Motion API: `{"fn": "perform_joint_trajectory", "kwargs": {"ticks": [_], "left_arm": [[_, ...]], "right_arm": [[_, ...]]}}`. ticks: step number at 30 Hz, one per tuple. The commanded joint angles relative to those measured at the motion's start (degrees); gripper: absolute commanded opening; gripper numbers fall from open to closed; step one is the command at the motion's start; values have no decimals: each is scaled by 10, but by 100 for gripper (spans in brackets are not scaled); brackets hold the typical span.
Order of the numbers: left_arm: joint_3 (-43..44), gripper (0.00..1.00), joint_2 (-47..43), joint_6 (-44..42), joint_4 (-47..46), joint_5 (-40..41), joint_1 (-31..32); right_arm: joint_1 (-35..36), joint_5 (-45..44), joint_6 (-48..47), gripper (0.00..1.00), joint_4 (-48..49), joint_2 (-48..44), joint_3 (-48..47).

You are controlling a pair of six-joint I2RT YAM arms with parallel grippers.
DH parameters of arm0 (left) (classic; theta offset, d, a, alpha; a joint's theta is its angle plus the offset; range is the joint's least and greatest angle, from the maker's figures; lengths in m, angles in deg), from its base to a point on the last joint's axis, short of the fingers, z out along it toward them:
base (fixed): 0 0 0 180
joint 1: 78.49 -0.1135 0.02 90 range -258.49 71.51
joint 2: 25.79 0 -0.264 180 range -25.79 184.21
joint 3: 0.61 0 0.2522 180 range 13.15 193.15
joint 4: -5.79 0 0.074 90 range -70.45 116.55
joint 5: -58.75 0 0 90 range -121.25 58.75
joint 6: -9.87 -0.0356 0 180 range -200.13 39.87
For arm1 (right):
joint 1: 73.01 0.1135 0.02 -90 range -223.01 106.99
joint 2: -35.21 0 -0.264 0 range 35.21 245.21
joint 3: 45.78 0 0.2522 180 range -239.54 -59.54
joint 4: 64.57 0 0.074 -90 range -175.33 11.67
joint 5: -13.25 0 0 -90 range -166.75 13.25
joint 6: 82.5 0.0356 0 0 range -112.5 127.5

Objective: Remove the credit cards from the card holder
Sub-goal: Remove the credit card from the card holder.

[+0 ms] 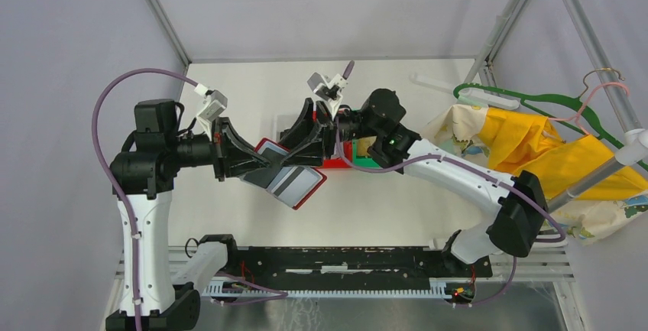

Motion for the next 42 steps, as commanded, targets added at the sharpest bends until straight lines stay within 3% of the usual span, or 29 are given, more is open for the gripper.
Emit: {"fn": "perform_joint_trajectory", "kwargs": {"ticks": [1, 3, 5, 6, 9, 16, 22, 29, 42], "left_arm": [[-7, 2, -16, 107, -87, 39, 0], [-18, 2, -21, 129, -112, 61, -1], [-33, 2, -27, 160, -140, 87, 0], [-41, 2, -29, 172, -155, 103, 0], [-56, 2, -30, 202, -191, 140, -1], [-82, 2, -19, 268, -263, 167, 0], [-71, 2, -9, 293, -267, 168, -1], [-71, 2, -8, 303, -266, 157, 0], [-72, 2, -6, 305, -269, 138, 0]], "right_arm": [[-24, -20, 13, 57, 43, -42, 9], [-47, -51, 27, 72, 48, -62, 27], [-65, -87, 30, 94, 43, -90, 47], [-70, -108, 21, 98, 25, -108, 52], [-71, -154, 2, 98, -14, -146, 66], [-33, -165, 84, 98, 59, -144, 129], [-7, -193, 177, 80, 146, -88, 167], [4, -213, 261, 71, 258, -22, 176], [19, -243, 284, 63, 274, 44, 144]]}}
